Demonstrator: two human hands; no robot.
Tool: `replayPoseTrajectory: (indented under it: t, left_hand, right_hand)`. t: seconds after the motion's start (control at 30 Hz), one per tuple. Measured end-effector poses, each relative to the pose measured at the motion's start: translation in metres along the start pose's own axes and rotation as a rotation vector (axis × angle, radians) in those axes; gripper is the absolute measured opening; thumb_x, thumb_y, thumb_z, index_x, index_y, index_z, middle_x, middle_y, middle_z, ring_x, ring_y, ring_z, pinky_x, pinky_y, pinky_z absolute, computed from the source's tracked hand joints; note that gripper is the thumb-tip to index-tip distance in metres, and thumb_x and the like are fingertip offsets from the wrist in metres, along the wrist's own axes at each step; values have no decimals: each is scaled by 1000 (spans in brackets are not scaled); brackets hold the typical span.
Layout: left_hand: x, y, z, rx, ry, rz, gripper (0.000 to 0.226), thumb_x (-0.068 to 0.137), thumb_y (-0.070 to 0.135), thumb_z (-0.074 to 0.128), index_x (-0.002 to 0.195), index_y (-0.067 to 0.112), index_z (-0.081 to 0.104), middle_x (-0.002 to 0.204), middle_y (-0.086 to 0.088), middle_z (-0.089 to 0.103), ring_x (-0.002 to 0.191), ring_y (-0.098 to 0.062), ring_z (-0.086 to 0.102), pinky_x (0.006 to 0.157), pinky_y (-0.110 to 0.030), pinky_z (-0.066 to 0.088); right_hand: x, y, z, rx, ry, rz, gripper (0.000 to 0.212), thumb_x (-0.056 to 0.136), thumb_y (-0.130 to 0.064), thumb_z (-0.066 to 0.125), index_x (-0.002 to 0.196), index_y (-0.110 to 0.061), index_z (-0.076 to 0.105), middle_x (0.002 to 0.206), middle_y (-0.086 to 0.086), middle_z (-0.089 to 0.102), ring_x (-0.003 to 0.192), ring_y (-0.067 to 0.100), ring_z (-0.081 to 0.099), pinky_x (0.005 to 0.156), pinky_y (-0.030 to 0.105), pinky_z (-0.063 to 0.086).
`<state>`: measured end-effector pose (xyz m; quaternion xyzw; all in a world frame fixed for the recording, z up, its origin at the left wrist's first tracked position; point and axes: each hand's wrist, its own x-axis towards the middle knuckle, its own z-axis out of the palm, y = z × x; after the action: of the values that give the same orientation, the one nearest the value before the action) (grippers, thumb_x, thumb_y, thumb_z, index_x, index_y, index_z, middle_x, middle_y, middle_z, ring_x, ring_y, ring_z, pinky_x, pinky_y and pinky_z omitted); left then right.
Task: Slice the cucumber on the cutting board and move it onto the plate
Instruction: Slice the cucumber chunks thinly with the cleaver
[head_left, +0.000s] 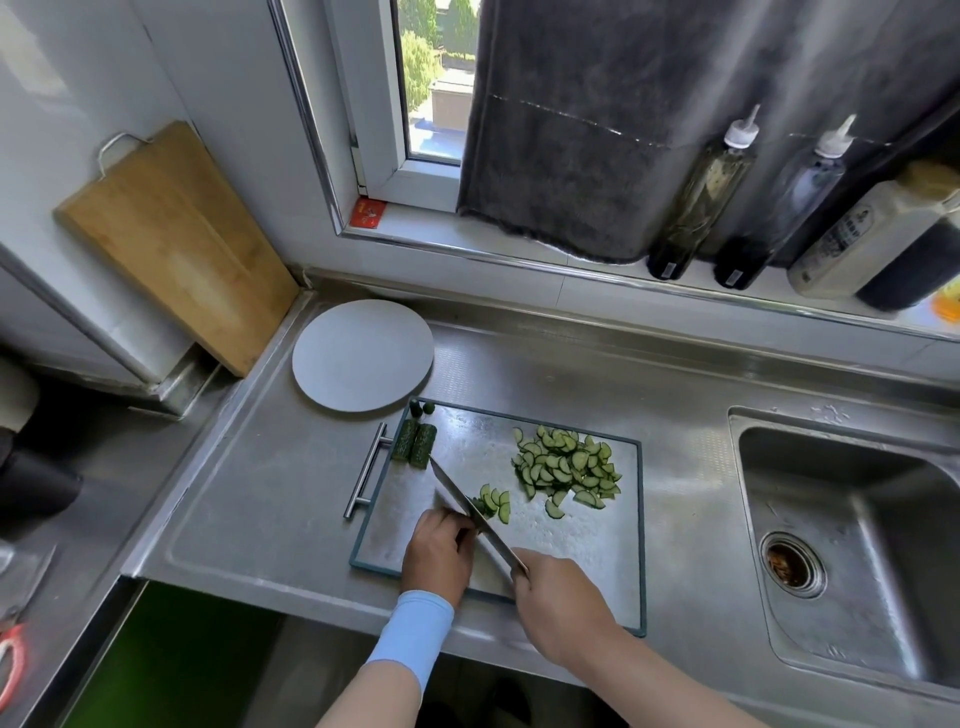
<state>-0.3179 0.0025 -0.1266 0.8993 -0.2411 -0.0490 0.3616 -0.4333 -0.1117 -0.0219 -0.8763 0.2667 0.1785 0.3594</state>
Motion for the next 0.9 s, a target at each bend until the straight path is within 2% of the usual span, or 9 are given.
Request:
replayPoseTrajectory:
  t: [0.23,0.37,0.47,0.53,0.67,0.9]
  left_hand:
    - [0,2,-1,-3,24,19,19,69,2,80,77,17,71,79,2,64,80,-17,58,73,-20,45]
    - [1,2,-1,-10,13,18,18,69,3,80,75,17,70,79,2,63,80,-17,57,69,-24,47]
    - [-1,-1,0,-7,7,23,18,69,2,79,75,15,69,79,2,63,80,-18,56,68,-27,48]
    - [-3,-1,0,-6,5,41,15,71,2,77,78,14,70,81,0,63,81,-18,56,71,-26,48]
    - [-6,0,-2,-4,19,60,13,75,1,74,81,12,70,84,0,62,83,-18,55,72,-18,42]
    - [-4,5,-4,7,22,12,14,73,4,78,80,15,73,81,-1,65,81,-20,58,71,-22,45]
  right_hand:
    - [-5,2,1,-10,5,11,36,102,-23,37,67,-33,36,66,-7,47,60,11,39,54,26,30]
    - [4,0,6,12,1,42,32,99,-20,37,70,-32,43,70,-7,53,65,14,47,58,29,39]
    - [12,-3,10,2,-4,49,26,96,-18,37,90,-27,61,84,-1,64,80,22,59,70,33,49]
    - [15,-4,11,-1,-2,44,30,96,-18,37,103,-26,65,89,0,66,84,22,61,71,32,50]
    - [19,-4,10,20,-13,44,24,96,-20,37,89,-29,59,79,-4,61,77,21,58,69,33,48]
    - [10,-3,5,22,-2,20,31,98,-21,39,68,-31,40,69,-6,52,66,16,47,59,30,38]
